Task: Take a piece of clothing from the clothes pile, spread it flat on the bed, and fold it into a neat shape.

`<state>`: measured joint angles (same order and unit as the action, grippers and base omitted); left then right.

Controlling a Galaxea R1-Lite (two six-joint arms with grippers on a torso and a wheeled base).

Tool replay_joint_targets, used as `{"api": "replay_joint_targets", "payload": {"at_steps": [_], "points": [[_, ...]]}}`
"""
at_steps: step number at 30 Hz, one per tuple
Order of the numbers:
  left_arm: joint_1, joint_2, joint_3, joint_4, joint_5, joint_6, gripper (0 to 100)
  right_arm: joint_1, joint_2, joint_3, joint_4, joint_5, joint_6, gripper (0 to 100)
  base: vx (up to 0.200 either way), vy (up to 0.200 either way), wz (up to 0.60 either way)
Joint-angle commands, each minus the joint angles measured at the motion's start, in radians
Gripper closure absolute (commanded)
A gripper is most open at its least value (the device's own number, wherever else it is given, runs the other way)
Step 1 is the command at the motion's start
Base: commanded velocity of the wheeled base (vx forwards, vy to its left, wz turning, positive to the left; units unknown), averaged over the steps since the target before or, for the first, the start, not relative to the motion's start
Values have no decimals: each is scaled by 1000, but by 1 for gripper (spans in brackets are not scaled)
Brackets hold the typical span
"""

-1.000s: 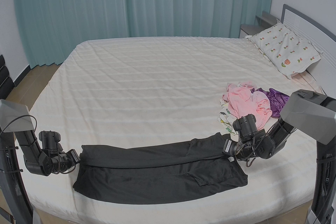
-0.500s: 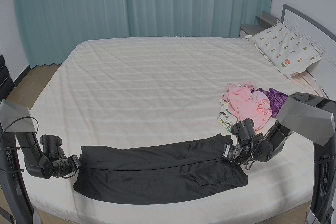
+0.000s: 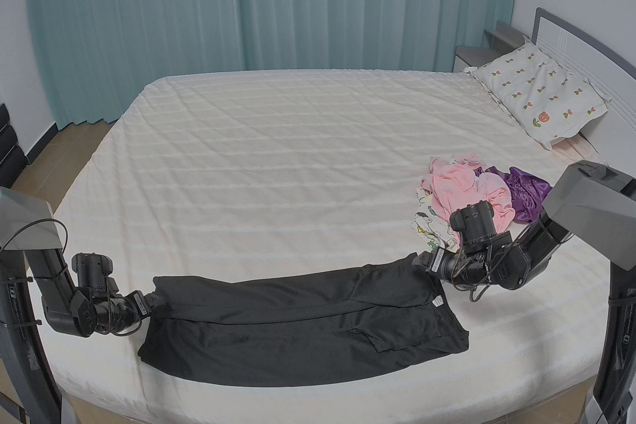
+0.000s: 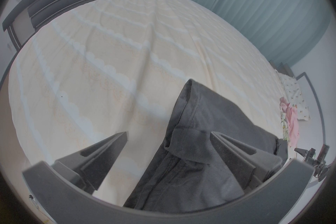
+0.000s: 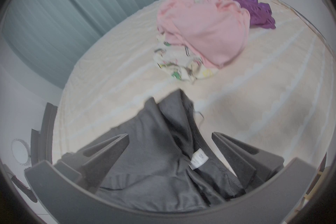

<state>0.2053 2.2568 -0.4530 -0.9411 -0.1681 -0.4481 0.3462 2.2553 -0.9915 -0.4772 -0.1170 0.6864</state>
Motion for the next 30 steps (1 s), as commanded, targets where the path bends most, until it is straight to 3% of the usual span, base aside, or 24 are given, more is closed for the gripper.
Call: {"api": "replay_joint_targets", "payload": {"at_steps": [1, 6, 10, 13, 28, 29, 30], "points": [[23, -83, -24, 33, -87, -75, 0, 57, 1, -76, 0, -6, -4, 0, 0, 0, 0], [23, -80, -50, 50, -117, -126, 0, 131, 58, -157, 12, -13, -50, 0, 0, 0, 0], [23, -75, -52, 47, -117, -126, 0, 168, 118, -197, 0, -15, -191, 0, 0, 0, 0], [22, -74, -52, 48, -119, -126, 0, 174, 178, -243, 0, -15, -237, 0, 0, 0, 0], [22, -56, -59, 47, -119, -126, 0, 191, 348, -426, 2, -43, -317, 0, 0, 0, 0], [22, -56, -59, 47, -117, -126, 0, 192, 352, -427, 0, -43, -317, 100, 0, 0, 0], [22, -56, -59, 47, -117, -126, 0, 192, 352, -429, 0, -43, -318, 100, 0, 0, 0]]}}
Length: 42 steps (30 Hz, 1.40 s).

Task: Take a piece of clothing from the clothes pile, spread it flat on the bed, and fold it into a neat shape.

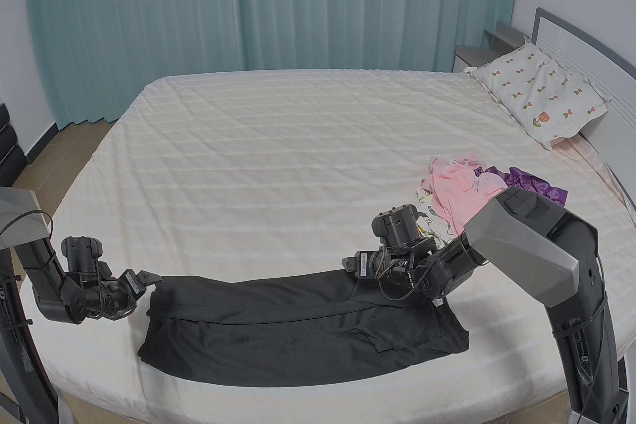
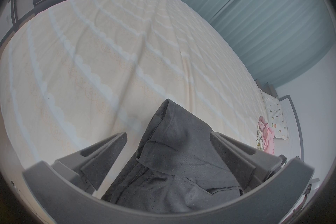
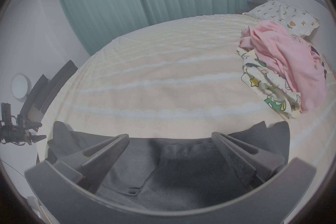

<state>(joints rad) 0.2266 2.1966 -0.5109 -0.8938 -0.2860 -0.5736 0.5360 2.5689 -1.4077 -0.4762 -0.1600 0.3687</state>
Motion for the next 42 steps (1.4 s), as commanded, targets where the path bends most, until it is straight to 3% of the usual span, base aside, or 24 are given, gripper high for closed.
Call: {"api": "replay_joint_targets", "payload": {"at_steps": [1, 23, 24, 33, 37, 42], "points": [[0, 5, -1, 0, 1, 0, 0, 7, 48, -22, -5, -4, -5, 100, 0, 0, 0], [-4, 20, 0, -4, 2, 1, 0, 15, 53, -37, -82, -32, -5, 100, 0, 0, 0], [-4, 22, -1, -4, 2, 3, 0, 15, 53, -37, -82, -30, -2, 0, 0, 0, 0], [-4, 9, -6, -4, 2, 3, 0, -7, -23, 58, -165, -32, 58, 0, 0, 0, 0], [-6, -57, 8, 9, 4, 3, 0, -47, -219, 292, -187, -16, 153, 0, 0, 0, 0], [-29, -74, 9, 50, 22, 3, 0, -59, -329, 486, -188, -16, 309, 0, 0, 0, 0]]}}
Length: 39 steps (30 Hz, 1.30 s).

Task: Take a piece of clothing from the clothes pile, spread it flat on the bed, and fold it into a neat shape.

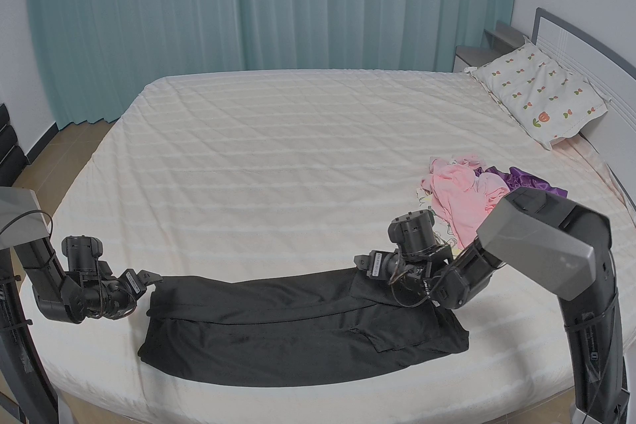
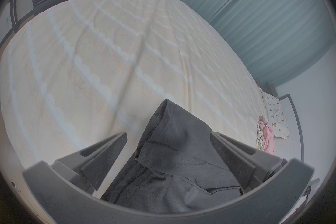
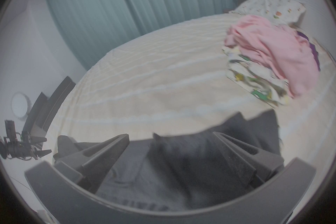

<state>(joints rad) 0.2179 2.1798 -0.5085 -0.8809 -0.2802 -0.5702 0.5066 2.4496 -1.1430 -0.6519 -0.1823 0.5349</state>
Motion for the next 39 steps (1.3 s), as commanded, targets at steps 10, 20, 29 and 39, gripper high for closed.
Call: {"api": "replay_joint_targets", "payload": {"at_steps": [10, 20, 29, 39], "points": [[-29, -52, 166, 46, 29, -2, 0, -65, -241, 350, -54, 50, 343, 0, -180, 0, 0], [-57, -43, 197, 43, 33, 3, 0, -65, -181, 370, -147, 72, 398, 0, 0, 0, 0], [-155, 32, 153, 33, 228, -36, 0, -60, -161, 379, -178, 72, 410, 0, 0, 0, 0], [-201, 123, 151, -95, 357, -53, 100, -59, -146, 410, -238, 72, 409, 0, 0, 0, 0]]}}
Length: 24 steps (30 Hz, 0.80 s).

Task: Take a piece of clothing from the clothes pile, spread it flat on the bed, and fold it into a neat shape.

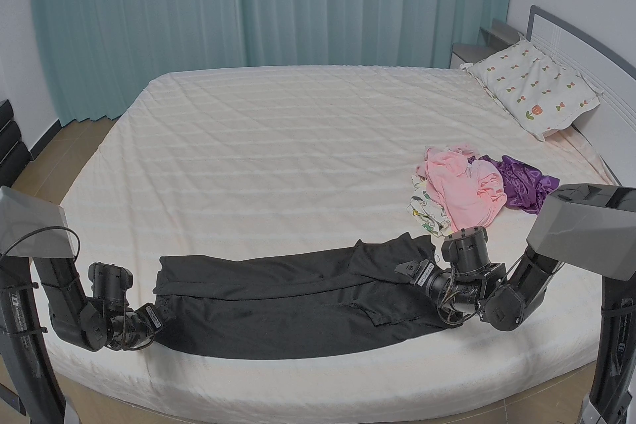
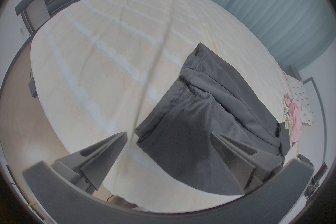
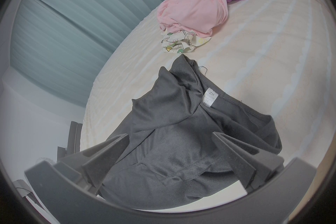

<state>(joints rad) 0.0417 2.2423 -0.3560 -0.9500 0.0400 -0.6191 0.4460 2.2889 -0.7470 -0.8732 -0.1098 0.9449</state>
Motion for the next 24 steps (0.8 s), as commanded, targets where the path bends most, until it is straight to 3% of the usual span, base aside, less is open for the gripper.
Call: {"api": "replay_joint_targets", "payload": {"at_steps": [1, 7, 23, 24], "points": [[-29, 68, 3, -26, 57, -5, 100, 2, 15, 23, -24, -1, -1, 0, 0, 0, 0], [-20, 92, 22, -47, 162, -5, 100, 2, 9, 58, -63, -2, -12, 0, 0, 0, 0], [-23, 91, 100, -115, 170, 9, 100, -1, -6, 101, -64, -4, -44, 0, 0, 0, 0], [-23, 89, 100, -115, 170, 10, 0, -3, -8, 103, -64, -4, -49, 0, 0, 0, 0]]}}
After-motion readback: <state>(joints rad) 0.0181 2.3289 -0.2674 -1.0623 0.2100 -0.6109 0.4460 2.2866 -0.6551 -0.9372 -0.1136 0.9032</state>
